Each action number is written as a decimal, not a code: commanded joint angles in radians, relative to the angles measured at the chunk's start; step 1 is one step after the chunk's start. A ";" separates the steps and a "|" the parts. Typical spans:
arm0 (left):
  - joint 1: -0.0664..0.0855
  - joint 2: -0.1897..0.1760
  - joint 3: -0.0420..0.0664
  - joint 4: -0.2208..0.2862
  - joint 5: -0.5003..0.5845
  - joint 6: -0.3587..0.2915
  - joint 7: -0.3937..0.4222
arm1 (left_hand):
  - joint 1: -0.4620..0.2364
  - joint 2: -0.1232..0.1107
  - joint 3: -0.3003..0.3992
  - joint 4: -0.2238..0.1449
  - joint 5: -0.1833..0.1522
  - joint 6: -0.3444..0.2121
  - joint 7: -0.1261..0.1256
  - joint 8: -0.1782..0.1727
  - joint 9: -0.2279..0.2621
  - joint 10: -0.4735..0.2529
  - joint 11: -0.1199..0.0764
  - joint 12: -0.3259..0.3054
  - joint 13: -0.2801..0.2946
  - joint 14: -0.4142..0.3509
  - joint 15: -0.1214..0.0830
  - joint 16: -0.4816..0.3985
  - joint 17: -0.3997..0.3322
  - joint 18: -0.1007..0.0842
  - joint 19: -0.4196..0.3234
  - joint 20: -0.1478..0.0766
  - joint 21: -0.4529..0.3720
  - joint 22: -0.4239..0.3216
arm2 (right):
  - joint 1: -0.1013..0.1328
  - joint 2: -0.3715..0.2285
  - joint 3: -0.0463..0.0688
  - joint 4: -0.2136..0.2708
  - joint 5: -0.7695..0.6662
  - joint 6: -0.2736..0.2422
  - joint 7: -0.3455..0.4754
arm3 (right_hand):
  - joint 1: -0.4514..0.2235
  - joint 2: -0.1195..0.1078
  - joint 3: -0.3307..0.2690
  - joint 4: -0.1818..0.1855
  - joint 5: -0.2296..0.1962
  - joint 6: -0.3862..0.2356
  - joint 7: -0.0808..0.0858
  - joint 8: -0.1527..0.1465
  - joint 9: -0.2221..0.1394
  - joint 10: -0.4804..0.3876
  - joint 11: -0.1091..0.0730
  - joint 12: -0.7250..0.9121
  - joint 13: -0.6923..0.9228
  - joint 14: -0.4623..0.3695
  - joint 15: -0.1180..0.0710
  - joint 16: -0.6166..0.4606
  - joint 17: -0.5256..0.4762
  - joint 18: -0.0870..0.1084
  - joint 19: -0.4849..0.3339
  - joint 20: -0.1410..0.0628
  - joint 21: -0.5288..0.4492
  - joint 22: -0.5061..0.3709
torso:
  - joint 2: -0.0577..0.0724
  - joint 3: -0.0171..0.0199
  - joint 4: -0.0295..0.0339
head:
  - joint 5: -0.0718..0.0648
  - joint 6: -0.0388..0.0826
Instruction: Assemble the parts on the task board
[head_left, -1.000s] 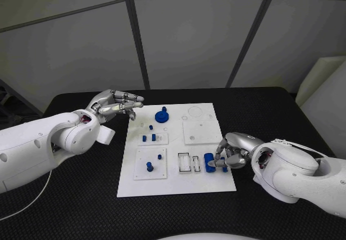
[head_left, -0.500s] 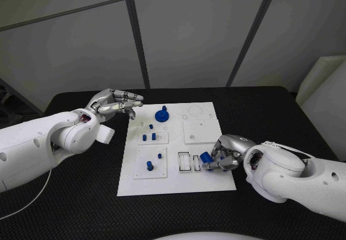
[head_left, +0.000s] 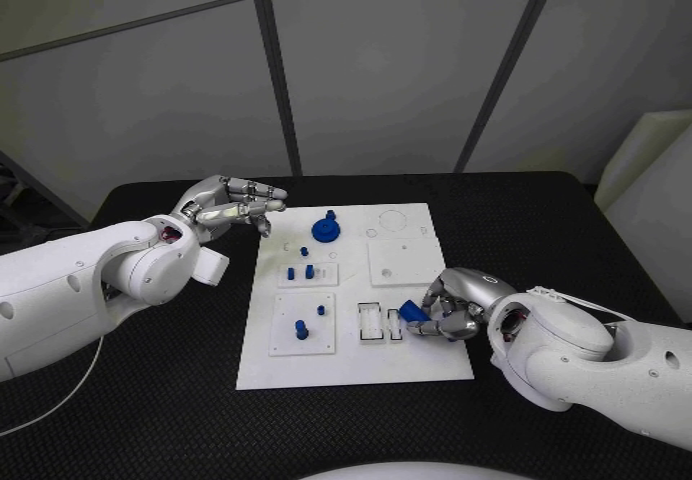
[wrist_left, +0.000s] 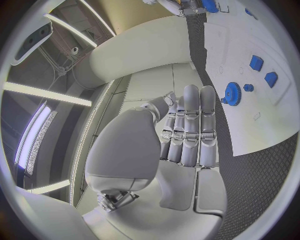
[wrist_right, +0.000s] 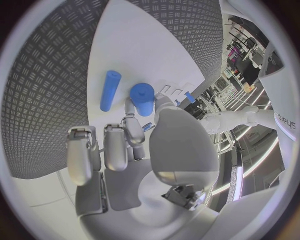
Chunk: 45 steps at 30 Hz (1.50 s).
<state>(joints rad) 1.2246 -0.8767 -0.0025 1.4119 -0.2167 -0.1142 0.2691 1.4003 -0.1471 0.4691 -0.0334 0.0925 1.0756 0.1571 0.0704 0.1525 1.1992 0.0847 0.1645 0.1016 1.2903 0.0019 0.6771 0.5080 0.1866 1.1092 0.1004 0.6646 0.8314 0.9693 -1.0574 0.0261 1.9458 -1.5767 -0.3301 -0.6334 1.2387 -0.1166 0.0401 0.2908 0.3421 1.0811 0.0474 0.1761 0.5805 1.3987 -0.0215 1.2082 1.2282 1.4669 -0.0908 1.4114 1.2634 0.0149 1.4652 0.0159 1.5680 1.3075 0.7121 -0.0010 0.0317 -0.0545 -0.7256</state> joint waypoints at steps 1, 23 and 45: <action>0.001 0.000 0.001 0.001 0.009 0.009 0.006 | -0.007 0.003 -0.007 0.000 -0.004 -0.006 0.000 -0.005 -0.002 -0.005 0.000 -0.004 0.001 -0.007 -0.002 -0.006 -0.001 -0.004 -0.001 0.003 -0.004 -0.001 | -0.001 -0.008 -0.001 0.024 0.028 -0.107 0.003 | 0.005 0.003 0.006 0.001 0.006 0.012 -0.005 0.005 0.018 0.002 -0.009 0.005 0.001 0.046 -0.005 0.002 0.000 -0.015 0.106 0.000 0.003 0.263 | -0.001 -0.0008 -0.0012 | 0.002 0.002; 0.000 0.007 0.000 0.000 0.009 0.013 0.004 | -0.007 0.003 -0.007 0.000 -0.004 -0.006 0.000 -0.005 -0.002 -0.005 0.000 -0.004 0.001 -0.007 -0.002 -0.006 -0.001 -0.004 -0.001 0.003 -0.004 -0.001 | 0.000 0.092 0.000 0.021 0.100 -0.131 -0.010 | -0.030 0.007 -0.004 0.003 0.003 0.047 -0.018 0.010 0.054 0.006 -0.020 -0.005 -0.001 0.044 -0.013 -0.003 -0.007 -0.015 0.106 -0.007 0.003 0.263 | 0.002 -0.0019 0.0033 | 0.016 0.008; 0.000 0.003 0.000 0.004 0.009 0.012 0.002 | -0.007 0.003 -0.007 0.000 -0.004 -0.006 0.000 -0.005 -0.002 -0.005 0.000 -0.004 0.001 -0.007 -0.002 -0.006 -0.001 -0.004 -0.001 0.003 -0.004 -0.001 | 0.000 0.148 0.000 -0.016 0.093 -0.094 -0.058 | -0.151 0.009 -0.028 0.004 -0.091 0.121 -0.043 0.025 0.137 0.027 -0.040 -0.003 0.015 0.049 -0.030 0.007 0.017 -0.015 0.106 -0.023 0.003 0.263 | 0.001 -0.0004 0.0000 | 0.026 0.000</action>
<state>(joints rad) 1.2238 -0.8731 -0.0028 1.4133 -0.2131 -0.1116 0.2681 1.4003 -0.1472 0.4691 -0.0334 0.0925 1.0756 0.1571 0.0704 0.1525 1.1992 0.0847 0.1645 0.1013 1.2903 0.0019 0.6771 0.5082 0.1865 1.1092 0.1004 0.6647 0.8308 0.9677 -0.9104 0.0255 1.9281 -1.4773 -0.4429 -0.6797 1.0978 -0.1063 0.0172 0.2960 0.2564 1.1766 0.0235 0.1976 0.7149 1.4240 -0.0538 1.2041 1.2416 1.4662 -0.1140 1.4114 1.2796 0.0151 1.4654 0.0012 1.5680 1.3074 0.7134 -0.0017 0.0314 -0.0299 -0.7249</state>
